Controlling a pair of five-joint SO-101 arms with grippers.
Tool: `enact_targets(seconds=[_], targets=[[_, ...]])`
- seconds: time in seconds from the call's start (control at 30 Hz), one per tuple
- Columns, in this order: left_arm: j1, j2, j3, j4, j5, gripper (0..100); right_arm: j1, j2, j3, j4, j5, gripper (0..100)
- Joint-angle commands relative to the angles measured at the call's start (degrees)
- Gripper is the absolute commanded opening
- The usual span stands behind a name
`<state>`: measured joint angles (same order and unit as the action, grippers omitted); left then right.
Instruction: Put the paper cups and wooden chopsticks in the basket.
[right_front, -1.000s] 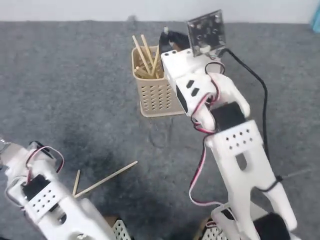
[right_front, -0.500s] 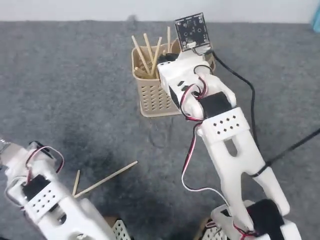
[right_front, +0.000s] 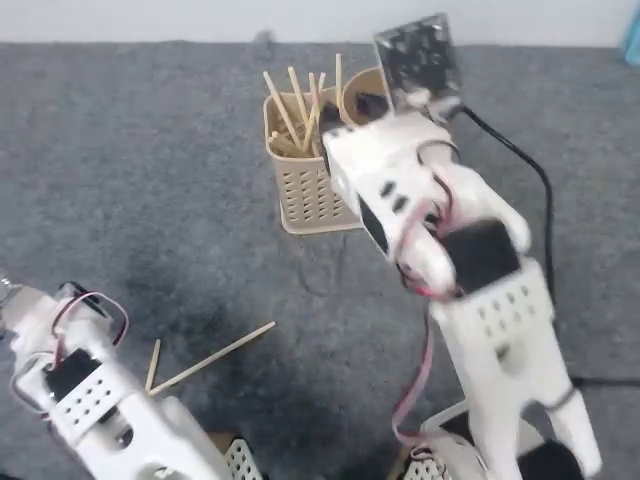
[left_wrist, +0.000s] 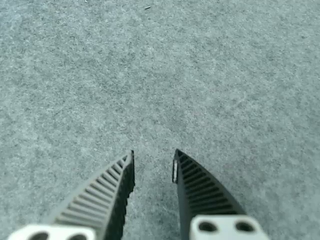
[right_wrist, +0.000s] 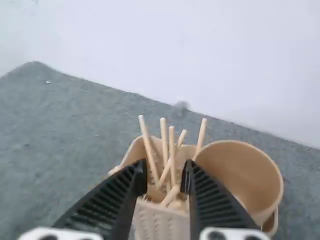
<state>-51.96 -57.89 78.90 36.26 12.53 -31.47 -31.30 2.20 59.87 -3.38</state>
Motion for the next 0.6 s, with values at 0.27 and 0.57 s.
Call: enact_targets(seconds=[0.27,0.57], targets=[[-3.2,-0.5,-3.9,3.3,-0.6,12,-25.8,-4.0,3.5,30.3,23.7,11.8],[-5.0,2.4,-5.2,3.8,-0.6,12,-27.6,1.1,27.8,9.8,27.3,12.1]])
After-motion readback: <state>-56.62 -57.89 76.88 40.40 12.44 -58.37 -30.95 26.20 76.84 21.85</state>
